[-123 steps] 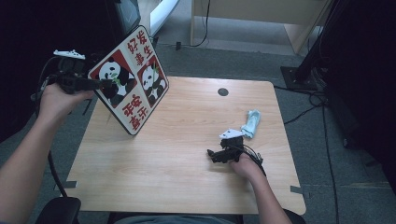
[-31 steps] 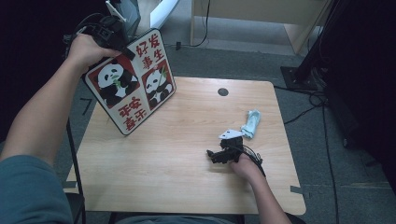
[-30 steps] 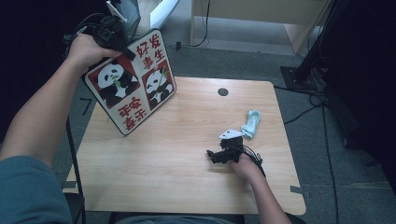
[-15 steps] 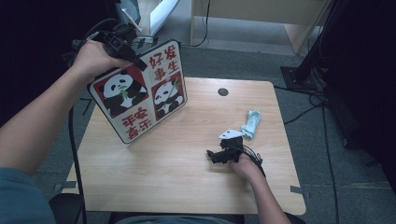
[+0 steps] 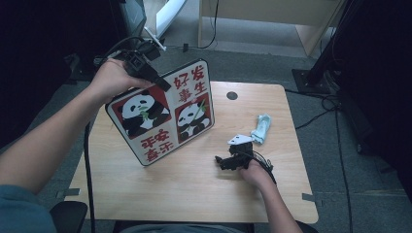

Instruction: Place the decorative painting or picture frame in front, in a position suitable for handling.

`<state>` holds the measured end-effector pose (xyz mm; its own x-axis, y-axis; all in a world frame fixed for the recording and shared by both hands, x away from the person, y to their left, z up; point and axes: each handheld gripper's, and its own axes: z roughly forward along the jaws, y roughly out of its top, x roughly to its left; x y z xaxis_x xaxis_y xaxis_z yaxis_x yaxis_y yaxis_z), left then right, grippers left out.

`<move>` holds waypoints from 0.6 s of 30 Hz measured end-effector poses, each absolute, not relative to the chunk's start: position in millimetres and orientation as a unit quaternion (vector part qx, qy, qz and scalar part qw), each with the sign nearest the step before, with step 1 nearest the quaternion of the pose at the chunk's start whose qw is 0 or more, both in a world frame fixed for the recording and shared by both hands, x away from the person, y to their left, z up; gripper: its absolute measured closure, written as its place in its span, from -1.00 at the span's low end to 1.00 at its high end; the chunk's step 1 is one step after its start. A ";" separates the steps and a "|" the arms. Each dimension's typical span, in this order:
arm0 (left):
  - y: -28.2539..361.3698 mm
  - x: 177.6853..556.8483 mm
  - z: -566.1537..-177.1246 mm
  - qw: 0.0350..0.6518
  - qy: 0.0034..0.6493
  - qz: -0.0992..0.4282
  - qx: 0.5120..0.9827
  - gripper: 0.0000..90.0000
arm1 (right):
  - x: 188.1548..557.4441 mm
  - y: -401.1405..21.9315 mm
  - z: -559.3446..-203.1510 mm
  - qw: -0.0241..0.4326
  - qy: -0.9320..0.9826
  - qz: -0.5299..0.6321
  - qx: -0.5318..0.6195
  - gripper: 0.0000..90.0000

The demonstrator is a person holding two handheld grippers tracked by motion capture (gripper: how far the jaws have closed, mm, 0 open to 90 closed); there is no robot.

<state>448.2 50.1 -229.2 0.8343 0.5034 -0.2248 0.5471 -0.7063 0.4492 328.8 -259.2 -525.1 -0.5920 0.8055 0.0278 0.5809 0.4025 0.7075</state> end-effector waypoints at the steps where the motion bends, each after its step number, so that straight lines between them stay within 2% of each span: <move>1: 47.8 445.6 -229.8 0.255 0.282 -0.044 0.924 0.80 | 328.8 -259.3 -525.0 0.161 0.822 0.347 0.421 -1.00; 8: 33.5 435.0 -236.1 0.249 0.272 -0.061 0.927 0.80 | 328.8 -259.3 -525.1 0.162 0.822 0.347 0.421 -1.00; 18: 34.2 439.5 -240.5 0.248 0.298 -0.070 0.919 0.79 | 328.9 -259.3 -525.1 0.162 0.822 0.348 0.421 -1.00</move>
<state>439.5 34.2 -240.5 0.8131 0.5123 -0.2764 0.5818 -0.7001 0.4140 328.9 -259.3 -525.1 -0.5929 0.8048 0.0272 0.5802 0.4035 0.7075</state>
